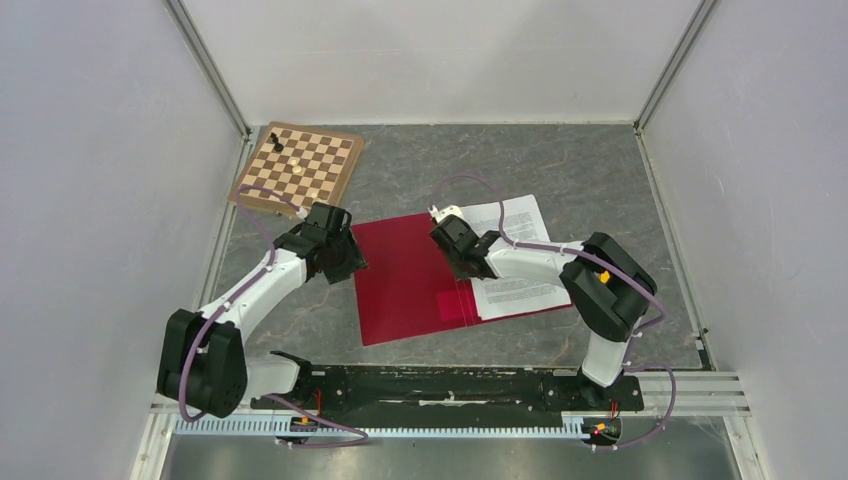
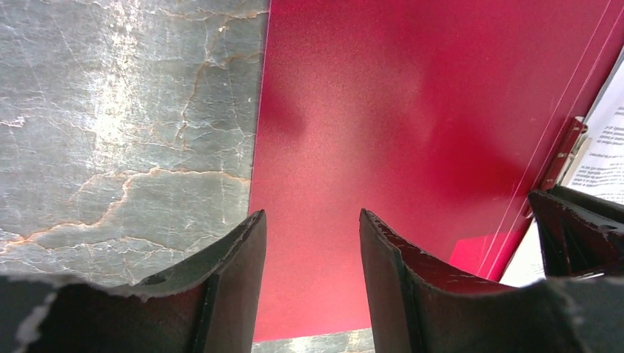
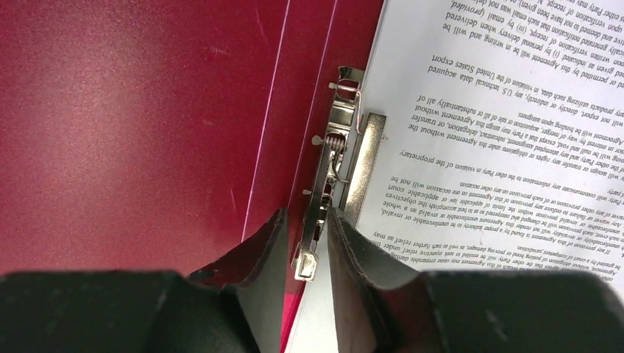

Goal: Put the files into the folder

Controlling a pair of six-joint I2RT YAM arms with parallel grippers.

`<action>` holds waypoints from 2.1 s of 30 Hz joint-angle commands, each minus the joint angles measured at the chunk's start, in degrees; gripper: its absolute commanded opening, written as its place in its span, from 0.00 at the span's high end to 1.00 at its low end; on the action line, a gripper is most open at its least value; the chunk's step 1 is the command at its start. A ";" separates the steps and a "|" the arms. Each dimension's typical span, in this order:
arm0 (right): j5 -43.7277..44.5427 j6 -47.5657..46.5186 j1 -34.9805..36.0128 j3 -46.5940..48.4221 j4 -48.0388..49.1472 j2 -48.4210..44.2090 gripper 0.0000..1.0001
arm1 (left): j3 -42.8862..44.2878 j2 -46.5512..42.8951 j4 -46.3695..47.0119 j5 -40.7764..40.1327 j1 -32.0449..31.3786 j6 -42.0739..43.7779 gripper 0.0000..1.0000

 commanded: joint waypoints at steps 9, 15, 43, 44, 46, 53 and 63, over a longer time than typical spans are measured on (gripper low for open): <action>0.48 1.00 -0.26 5.39 -2.95 -0.03 0.99 | -4.47 -0.67 7.33 6.91 2.00 2.32 0.31; -3.02 0.30 -2.56 8.30 -4.95 -3.35 1.00 | -8.36 -2.85 11.67 9.95 2.29 -0.76 0.29; -9.37 -0.79 -10.08 9.35 -8.18 -12.55 1.00 | -19.84 -14.42 31.85 20.44 2.38 -6.01 0.20; -9.40 -0.75 -10.19 9.37 -8.23 -12.75 1.00 | -20.22 -14.39 34.62 21.60 2.38 -6.63 0.20; -9.40 -0.68 -10.44 9.19 -8.34 -13.13 1.00 | -20.60 -14.31 37.95 23.63 2.44 -7.90 0.20; -9.80 0.07 -10.79 6.78 -6.72 -13.03 1.00 | -17.24 -18.04 36.97 25.95 2.42 -9.91 0.20; -14.56 8.08 -8.95 -3.18 4.72 -10.96 1.00 | -10.41 -19.91 30.53 28.15 1.94 -9.29 0.19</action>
